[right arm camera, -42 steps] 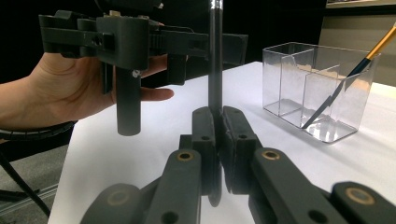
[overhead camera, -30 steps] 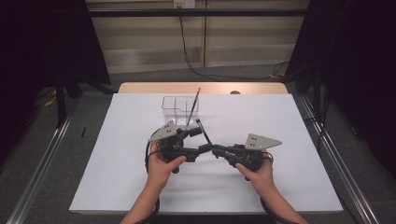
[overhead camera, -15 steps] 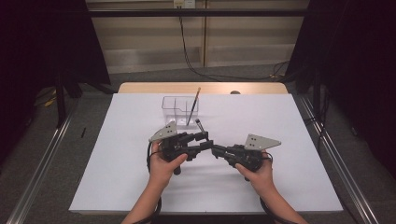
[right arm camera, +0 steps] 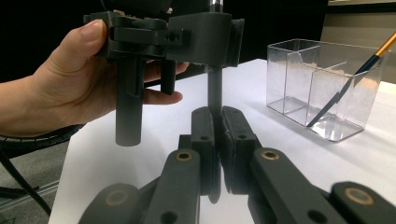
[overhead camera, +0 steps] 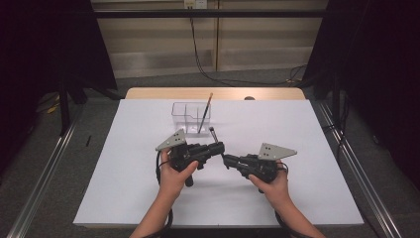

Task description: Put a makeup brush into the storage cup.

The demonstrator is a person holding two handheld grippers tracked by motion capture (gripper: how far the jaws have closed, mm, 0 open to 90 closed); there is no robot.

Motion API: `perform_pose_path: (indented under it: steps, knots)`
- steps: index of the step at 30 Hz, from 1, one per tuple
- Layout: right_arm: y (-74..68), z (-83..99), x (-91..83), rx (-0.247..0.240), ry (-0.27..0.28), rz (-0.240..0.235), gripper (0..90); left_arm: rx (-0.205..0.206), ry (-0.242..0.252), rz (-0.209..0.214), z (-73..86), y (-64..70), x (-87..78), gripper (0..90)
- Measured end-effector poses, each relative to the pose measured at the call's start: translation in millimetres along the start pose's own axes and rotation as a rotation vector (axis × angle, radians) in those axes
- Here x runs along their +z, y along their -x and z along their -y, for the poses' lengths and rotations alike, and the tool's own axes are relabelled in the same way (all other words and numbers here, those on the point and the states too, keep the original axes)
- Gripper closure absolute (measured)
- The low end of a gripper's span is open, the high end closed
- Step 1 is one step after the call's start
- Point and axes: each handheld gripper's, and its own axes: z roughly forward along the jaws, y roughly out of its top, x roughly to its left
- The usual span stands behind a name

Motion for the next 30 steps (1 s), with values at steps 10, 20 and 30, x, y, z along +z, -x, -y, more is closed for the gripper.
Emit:
perform_pose_path:
  steps: [10, 20, 30]
  knots:
    - [-0.3, 4.0, 3.7, 0.046, -0.009, -0.011, 84.6, 0.023, -0.02, -0.013, 1.4, 2.3, 2.2, 83.6]
    - [-1.4, 4.7, 4.9, 0.055, -0.01, -0.01, 84.5, 0.063, -0.044, -0.022, -0.8, 4.2, 2.3, 83.7]
    - [0.0, 3.4, -1.8, 0.037, -0.022, 0.013, 74.1, 0.079, -0.042, -0.037, -3.5, 3.5, -0.8, 83.7]
